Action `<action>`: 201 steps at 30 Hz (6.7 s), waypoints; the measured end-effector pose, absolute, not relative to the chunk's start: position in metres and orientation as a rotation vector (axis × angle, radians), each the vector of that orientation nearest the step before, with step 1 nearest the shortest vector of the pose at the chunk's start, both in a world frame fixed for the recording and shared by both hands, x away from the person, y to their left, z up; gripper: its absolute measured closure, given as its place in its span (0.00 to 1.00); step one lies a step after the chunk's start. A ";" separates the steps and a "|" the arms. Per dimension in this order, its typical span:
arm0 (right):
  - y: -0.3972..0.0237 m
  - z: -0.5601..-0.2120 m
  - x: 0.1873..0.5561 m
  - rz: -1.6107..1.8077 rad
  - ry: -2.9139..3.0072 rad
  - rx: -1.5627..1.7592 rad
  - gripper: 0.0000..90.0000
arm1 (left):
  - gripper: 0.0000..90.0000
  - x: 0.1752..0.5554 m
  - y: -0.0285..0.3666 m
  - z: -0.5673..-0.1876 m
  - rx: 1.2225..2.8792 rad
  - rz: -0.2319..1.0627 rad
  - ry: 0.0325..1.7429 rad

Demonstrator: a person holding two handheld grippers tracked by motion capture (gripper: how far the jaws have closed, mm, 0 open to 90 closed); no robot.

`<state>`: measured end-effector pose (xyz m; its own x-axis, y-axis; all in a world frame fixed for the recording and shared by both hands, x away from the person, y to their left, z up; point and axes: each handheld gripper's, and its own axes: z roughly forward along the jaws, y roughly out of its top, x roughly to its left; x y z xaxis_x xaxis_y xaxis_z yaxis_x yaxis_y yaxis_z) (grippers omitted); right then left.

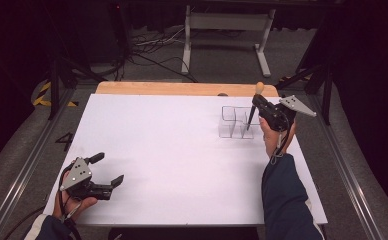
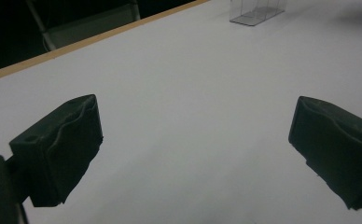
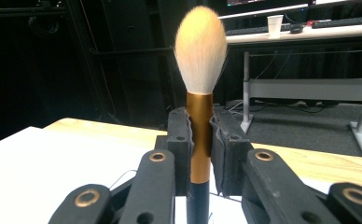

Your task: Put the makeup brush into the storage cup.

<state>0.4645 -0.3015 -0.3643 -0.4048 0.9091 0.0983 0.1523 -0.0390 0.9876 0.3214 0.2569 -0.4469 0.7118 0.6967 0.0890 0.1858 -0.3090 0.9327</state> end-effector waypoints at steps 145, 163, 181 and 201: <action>-0.286 -0.377 0.362 1.293 1.715 0.882 0.16 | 0.04 0.322 0.251 -0.447 1.878 0.609 0.688; -0.289 -0.387 0.350 1.248 1.756 0.833 0.15 | 0.04 0.322 0.250 -0.448 1.884 0.609 0.686; -0.297 -0.400 0.343 1.186 1.785 0.810 0.15 | 0.04 0.322 0.250 -0.448 1.886 0.612 0.683; -0.305 -0.415 0.330 1.143 1.830 0.794 0.14 | 0.04 0.322 0.249 -0.448 1.888 0.608 0.685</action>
<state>0.3303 -0.3050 -0.4150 -0.4667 0.8290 -0.3080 0.0869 0.3896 0.9169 0.3222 0.2495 -0.4480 0.7138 0.6917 0.1098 0.1910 -0.3431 0.9197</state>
